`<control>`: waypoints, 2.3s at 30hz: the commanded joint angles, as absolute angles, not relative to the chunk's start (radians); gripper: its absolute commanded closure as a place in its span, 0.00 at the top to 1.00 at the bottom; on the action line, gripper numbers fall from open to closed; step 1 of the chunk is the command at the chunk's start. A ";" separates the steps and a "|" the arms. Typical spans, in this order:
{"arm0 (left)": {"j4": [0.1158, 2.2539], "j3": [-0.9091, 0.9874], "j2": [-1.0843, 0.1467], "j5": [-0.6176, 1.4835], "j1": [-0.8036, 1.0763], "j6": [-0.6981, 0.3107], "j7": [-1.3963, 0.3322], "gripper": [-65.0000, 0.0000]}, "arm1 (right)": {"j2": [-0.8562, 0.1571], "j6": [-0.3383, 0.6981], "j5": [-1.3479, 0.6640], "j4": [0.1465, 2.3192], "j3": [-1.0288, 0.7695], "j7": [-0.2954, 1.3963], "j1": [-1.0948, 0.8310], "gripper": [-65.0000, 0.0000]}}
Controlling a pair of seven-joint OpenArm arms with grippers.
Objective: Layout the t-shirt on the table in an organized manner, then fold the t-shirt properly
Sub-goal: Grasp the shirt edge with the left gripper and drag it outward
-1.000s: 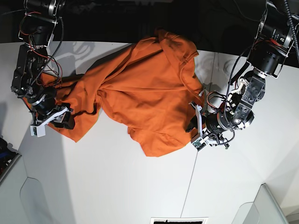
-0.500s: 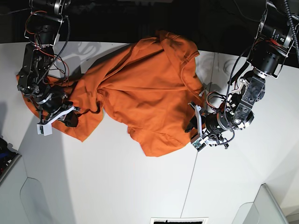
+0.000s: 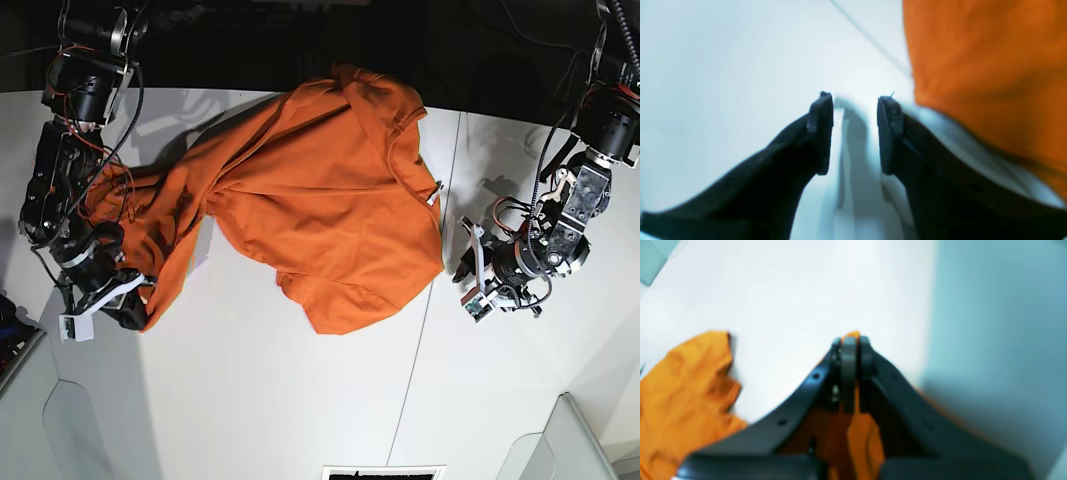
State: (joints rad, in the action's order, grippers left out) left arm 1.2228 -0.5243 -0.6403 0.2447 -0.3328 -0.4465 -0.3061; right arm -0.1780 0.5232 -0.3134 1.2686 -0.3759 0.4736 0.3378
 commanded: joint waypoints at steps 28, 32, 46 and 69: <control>1.384 -0.423 -0.469 0.447 -0.295 -0.550 -0.348 0.38 | -0.302 0.396 -0.216 1.282 -0.434 0.475 0.334 0.00; 1.238 -0.426 -0.415 0.351 -0.299 -0.540 -0.334 0.38 | -0.307 0.396 -0.198 1.251 -0.434 0.466 0.338 0.00; 0.973 -0.426 -0.536 0.310 -0.311 -0.449 -0.242 0.38 | -0.410 0.363 -0.291 1.248 -0.452 0.532 0.325 0.00; 1.061 -0.426 -0.539 0.301 -0.347 -0.572 -0.368 0.38 | -0.346 0.558 -0.809 1.640 -0.762 0.757 -0.165 0.00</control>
State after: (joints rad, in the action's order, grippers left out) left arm 1.0542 -0.4252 -0.5266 0.3103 -0.3382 -0.5495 -0.3428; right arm -0.3271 0.5518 -0.7822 1.6199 -0.7544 0.7811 -0.1753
